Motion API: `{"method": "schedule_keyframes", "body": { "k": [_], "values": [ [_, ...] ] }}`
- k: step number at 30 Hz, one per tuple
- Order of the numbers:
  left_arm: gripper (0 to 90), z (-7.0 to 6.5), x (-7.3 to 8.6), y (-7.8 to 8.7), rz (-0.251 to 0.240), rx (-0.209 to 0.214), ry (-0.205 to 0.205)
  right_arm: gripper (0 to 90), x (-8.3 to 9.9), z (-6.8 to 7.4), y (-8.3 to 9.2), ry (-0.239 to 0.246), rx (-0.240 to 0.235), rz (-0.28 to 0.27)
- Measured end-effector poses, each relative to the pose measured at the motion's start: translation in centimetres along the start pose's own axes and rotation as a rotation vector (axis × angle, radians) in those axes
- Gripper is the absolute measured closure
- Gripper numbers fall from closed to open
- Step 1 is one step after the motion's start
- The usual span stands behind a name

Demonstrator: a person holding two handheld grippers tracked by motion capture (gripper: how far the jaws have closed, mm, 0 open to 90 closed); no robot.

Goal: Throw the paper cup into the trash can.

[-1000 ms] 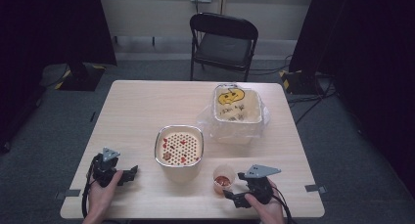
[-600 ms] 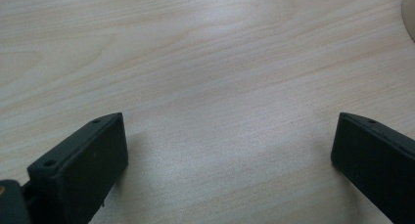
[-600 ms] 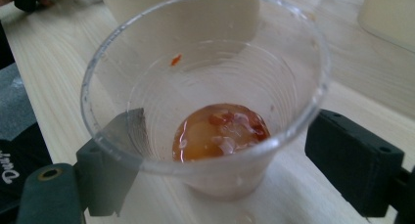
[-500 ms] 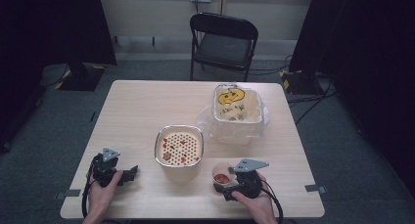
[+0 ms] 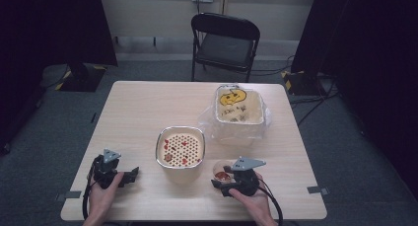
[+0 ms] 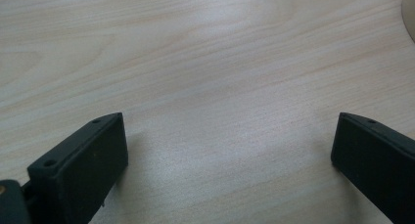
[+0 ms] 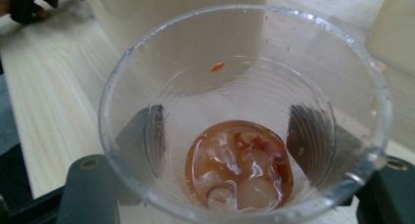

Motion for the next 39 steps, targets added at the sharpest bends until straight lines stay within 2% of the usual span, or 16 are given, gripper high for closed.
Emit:
{"method": "schedule_keyframes", "body": {
  "k": [10, 17, 21, 26, 34, 39],
  "values": [
    [0.0, 0.0, 0.0, 0.0, 0.000, 0.000, 0.000, 36.3, -0.2, -0.5, 0.9, -0.024, 0.010, -0.019],
    [0.0, 0.0, 0.0, 0.0, 0.000, 0.001, 0.001, 37.7, -0.6, -0.6, 1.7, -0.031, 0.015, -0.057],
    [0.0, 0.0, 0.0, 0.0, 0.000, 0.001, 0.001, 38.5, -1.0, -0.6, 2.3, -0.042, 0.048, -0.112],
    [0.0, 0.0, 0.0, 0.0, 0.000, 0.000, 0.000, 38.8, -1.9, -0.7, 3.2, -0.030, 0.077, -0.188],
    [0.0, 0.0, 0.0, 0.0, 0.000, 0.000, 0.000, 39.3, -2.9, -0.9, 3.7, -0.038, 0.089, -0.236],
    [0.0, 0.0, 0.0, 0.0, 0.000, 0.000, 0.000, 39.3, -4.4, -0.6, 4.2, -0.035, 0.067, -0.273]
  ]
}}
Point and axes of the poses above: each handheld gripper's, and its own axes: y roughly backward along the jaws, x roughly out of its underside, z roughly to its left, the point moved 1 cm from there along -y, roughly forward along the jaws, and after that the axes turned 1 degree about y, right-handed, at the moved point
